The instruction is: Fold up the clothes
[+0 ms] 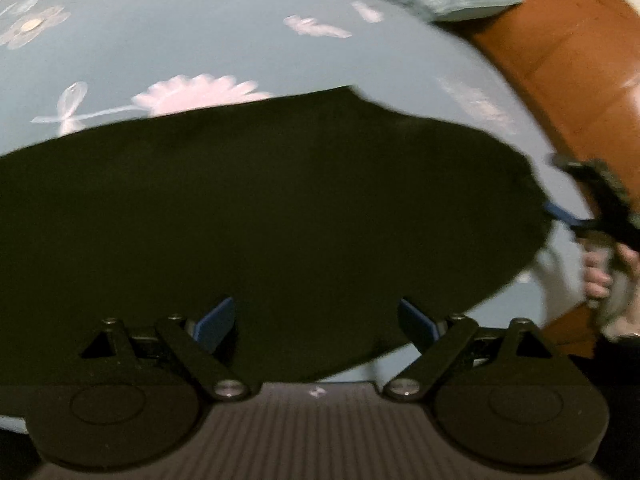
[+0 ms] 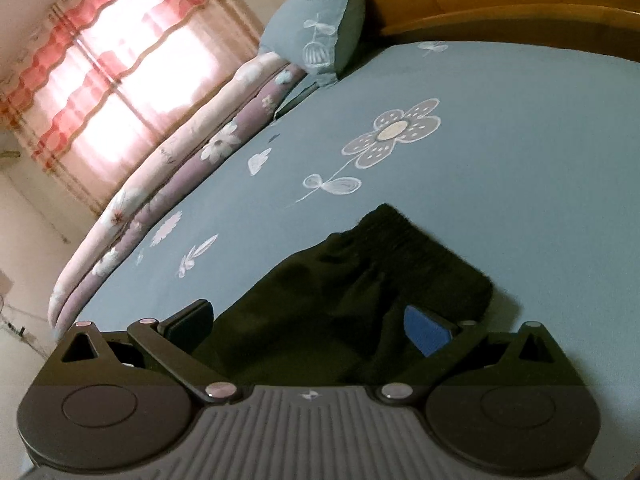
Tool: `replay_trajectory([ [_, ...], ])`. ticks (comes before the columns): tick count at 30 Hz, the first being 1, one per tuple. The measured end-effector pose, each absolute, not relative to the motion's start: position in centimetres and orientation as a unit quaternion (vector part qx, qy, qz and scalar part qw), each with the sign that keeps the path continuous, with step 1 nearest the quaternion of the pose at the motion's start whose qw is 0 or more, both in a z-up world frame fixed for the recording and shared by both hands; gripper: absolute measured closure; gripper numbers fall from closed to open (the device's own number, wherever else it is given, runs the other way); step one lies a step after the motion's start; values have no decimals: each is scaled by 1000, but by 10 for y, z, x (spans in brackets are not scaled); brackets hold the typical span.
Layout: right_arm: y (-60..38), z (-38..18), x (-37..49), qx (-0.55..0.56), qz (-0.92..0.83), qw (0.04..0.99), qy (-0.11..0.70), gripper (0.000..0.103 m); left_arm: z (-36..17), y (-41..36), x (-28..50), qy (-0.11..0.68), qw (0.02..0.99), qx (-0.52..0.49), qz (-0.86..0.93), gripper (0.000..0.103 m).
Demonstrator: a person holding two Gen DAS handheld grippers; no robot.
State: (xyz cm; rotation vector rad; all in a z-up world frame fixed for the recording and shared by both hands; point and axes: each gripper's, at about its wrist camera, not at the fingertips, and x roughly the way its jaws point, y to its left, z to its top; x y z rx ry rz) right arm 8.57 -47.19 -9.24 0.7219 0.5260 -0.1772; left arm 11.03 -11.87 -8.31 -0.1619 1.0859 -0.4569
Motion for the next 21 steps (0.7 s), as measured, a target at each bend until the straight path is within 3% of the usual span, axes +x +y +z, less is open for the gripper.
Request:
replay_trajectory([
  [12, -468, -90, 87, 346, -89, 897, 261, 0, -114, -123, 104, 569, 783, -97, -229, 9],
  [21, -442, -80, 89, 313, -40, 912, 262, 0, -109, -141, 100, 553, 790, -90, -248, 9],
])
